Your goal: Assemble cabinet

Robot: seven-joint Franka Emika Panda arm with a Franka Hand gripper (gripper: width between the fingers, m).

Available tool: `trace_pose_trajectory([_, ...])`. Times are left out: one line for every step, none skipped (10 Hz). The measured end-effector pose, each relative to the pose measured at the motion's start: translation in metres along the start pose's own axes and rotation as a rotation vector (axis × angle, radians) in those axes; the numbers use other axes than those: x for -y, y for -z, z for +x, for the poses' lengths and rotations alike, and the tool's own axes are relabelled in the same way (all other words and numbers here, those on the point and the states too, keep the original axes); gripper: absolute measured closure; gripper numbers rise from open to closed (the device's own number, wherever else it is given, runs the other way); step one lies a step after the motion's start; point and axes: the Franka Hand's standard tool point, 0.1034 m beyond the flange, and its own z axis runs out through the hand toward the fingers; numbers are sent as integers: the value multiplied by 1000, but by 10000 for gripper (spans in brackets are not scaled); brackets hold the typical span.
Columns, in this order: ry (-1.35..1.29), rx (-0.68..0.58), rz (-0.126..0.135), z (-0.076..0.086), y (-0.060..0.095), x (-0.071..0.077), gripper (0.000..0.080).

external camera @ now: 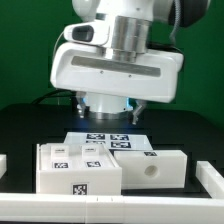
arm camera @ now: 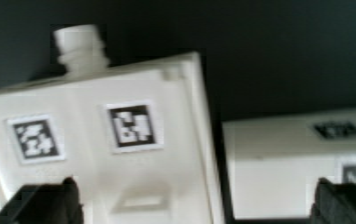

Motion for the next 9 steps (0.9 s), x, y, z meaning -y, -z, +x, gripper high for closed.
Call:
trace_pose_trajectory([132,-4,4,-2,0,-10,151])
trace_pose_trajectory([106,-2,3,-2,-1,-10,151])
trace_pose_trajectory([98,-1,3,-2,-2,-9,151])
trace_pose_trajectory([96,-1,3,-2,-2,-10,151])
trace_pose_trajectory([123,-4,14,-5,-2,-13,151])
trace_pose_trajectory([161,-18,50,-14,-2,-28,151])
trace_pose_trajectory([156,-10,53,-27,-8,-44,151])
trace_pose_trajectory([158,-7,46,-35,-14,-50,151])
trace_pose_trajectory([166,-8,36,-42,-22,-58,151])
